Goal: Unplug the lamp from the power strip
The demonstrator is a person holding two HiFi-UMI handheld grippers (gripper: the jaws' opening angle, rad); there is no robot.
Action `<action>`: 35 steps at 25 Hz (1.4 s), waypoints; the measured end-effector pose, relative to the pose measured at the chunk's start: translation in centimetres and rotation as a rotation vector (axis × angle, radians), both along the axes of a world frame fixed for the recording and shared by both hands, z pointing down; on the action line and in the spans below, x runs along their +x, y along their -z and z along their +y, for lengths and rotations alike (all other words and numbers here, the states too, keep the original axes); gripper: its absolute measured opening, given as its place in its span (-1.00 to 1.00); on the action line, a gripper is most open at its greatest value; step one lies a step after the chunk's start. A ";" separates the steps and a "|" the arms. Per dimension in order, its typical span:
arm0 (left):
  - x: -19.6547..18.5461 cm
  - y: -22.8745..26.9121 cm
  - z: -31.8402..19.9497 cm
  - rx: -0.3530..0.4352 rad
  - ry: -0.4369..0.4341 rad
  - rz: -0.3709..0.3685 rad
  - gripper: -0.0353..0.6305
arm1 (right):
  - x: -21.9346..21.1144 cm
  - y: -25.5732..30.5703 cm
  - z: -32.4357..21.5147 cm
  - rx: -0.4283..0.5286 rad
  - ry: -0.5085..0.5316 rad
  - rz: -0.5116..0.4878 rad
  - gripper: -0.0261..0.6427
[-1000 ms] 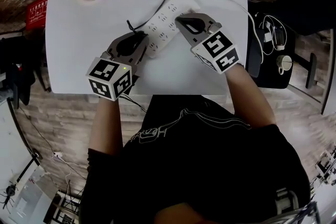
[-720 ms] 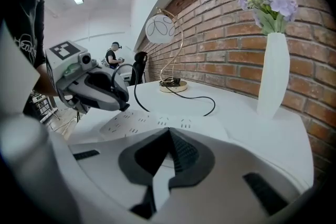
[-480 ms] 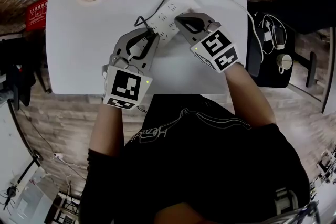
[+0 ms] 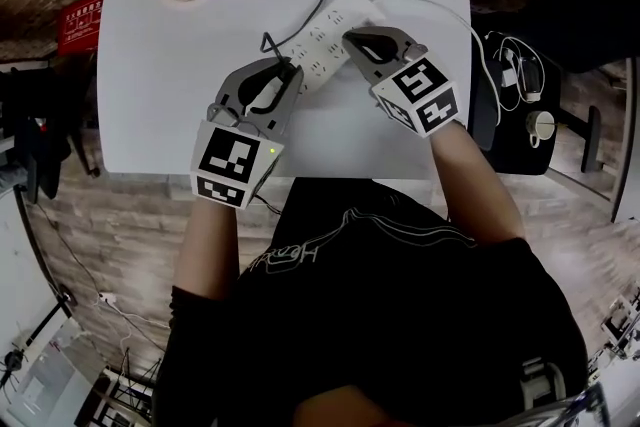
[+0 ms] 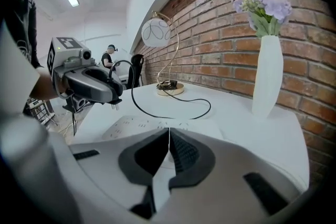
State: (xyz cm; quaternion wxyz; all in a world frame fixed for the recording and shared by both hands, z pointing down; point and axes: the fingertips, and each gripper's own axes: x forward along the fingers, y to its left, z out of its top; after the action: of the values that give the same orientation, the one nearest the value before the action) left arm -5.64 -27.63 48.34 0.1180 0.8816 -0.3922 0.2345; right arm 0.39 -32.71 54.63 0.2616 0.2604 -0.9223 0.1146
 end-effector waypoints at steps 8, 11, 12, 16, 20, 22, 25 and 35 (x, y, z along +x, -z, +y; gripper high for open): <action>-0.4 4.0 2.6 -0.076 0.064 0.120 -0.73 | -0.1 7.6 2.3 -0.033 -0.028 -0.211 -0.93; -0.6 5.7 4.0 -0.090 0.080 0.165 -0.73 | -0.2 10.7 3.9 -0.037 -0.003 -0.285 -0.93; -0.5 6.4 4.6 -0.093 0.085 0.186 -0.73 | -0.2 11.6 4.5 -0.039 0.009 -0.297 -0.93; -1.0 8.6 6.9 -0.098 0.092 0.215 -0.73 | -0.3 14.8 7.0 -0.001 0.033 -0.313 -0.93; -1.8 11.0 9.2 -0.071 0.087 0.240 -0.73 | -0.9 17.6 10.2 0.082 0.055 -0.263 -0.93; -1.9 12.2 10.6 -0.051 0.069 0.250 -0.73 | -0.9 19.1 11.9 0.104 0.039 -0.269 -0.93; -2.1 13.7 13.0 -0.045 0.045 0.277 -0.73 | -0.9 20.5 15.0 0.107 -0.005 -0.297 -0.93; -3.0 18.3 19.1 -0.003 0.001 0.309 -0.73 | -1.5 24.4 23.2 0.050 -0.051 -0.389 -0.93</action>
State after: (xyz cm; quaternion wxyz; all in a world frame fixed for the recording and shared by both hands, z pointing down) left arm -8.63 -8.54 30.06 0.1781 0.9069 -0.3694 0.0966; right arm -1.14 -9.47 30.18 0.0690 0.2628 -0.9512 0.1464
